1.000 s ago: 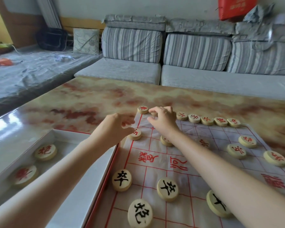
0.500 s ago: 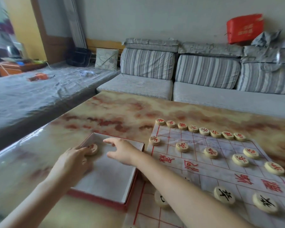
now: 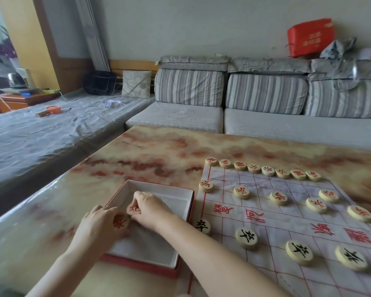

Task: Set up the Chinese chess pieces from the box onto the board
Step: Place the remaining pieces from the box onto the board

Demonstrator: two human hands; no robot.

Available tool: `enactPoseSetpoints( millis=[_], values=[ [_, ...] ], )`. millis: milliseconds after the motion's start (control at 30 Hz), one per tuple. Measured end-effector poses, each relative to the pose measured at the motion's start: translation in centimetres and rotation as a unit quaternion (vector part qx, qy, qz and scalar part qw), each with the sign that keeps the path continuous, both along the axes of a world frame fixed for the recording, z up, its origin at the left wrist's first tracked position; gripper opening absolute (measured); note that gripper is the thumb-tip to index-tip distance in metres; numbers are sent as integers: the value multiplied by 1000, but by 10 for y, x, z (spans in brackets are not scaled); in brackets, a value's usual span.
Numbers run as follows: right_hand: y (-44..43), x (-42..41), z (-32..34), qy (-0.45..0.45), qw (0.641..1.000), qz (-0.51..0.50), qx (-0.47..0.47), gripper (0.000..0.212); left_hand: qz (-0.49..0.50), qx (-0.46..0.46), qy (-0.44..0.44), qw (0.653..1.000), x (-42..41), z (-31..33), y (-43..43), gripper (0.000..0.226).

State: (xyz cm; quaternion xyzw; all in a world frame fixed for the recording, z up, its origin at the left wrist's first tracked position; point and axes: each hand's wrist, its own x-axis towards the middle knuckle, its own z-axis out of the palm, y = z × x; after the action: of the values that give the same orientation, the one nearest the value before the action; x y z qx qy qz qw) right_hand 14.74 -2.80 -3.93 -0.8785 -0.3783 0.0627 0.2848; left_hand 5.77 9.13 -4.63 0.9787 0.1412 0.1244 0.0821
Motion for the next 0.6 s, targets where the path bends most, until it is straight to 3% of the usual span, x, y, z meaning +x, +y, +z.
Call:
enactPoseSetpoints(
  millis=[100,300,600],
  values=[
    [-25,-3,13,28,999,-24,39,31,14,-98,-23,995,-2,10,-16,24],
    [-89,-12,40,34,995,-42,83,48,-37,-169,-68,983,14,29,-61,37],
    [-222,-4,53,64,978,-148,134,47,-131,-242,-68,959,41,47,-161,38]
  ],
)
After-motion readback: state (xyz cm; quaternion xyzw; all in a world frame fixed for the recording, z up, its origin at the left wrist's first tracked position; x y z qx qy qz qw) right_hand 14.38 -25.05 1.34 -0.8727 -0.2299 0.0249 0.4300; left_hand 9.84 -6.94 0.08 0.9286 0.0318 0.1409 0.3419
